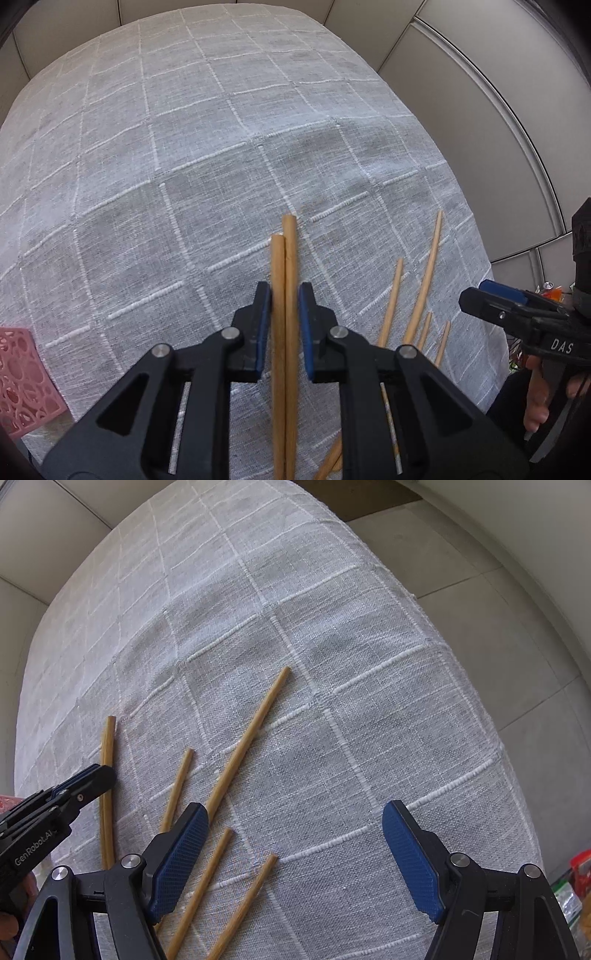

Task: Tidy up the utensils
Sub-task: 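Close the left gripper on one chopstick and lift it, then close the right gripper on a chopstick while the left gripper holds its own, then carry both chopsticks over the pink holder and open both grippers, then move both open grippers back to the remaining chopsticks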

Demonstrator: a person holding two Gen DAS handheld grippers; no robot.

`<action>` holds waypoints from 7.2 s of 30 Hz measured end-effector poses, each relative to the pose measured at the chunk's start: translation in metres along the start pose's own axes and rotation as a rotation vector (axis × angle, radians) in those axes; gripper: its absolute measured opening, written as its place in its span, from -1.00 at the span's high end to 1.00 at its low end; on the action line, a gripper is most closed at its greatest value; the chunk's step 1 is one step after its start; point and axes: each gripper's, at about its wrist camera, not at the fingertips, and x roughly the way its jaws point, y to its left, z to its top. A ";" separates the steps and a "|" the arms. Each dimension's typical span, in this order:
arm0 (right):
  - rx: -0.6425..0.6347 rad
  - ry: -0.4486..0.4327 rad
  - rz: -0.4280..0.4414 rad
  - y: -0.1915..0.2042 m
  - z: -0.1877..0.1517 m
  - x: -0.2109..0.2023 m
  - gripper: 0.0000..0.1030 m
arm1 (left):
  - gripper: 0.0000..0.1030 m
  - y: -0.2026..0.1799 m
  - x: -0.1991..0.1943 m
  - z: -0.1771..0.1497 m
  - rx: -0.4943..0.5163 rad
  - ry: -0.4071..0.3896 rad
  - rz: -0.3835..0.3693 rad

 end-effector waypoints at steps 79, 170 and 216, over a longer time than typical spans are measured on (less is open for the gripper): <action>-0.311 -0.179 0.174 0.159 0.003 -0.015 0.84 | 0.84 0.040 -0.191 -0.085 -0.144 -0.404 0.194; -0.509 -0.356 0.488 0.293 -0.026 -0.112 0.10 | -0.37 0.117 -0.258 -0.105 -0.350 -0.525 0.248; -0.057 -0.099 -0.015 -0.005 -0.002 -0.039 -0.61 | 0.01 -0.040 -0.038 -0.039 0.025 -0.058 0.048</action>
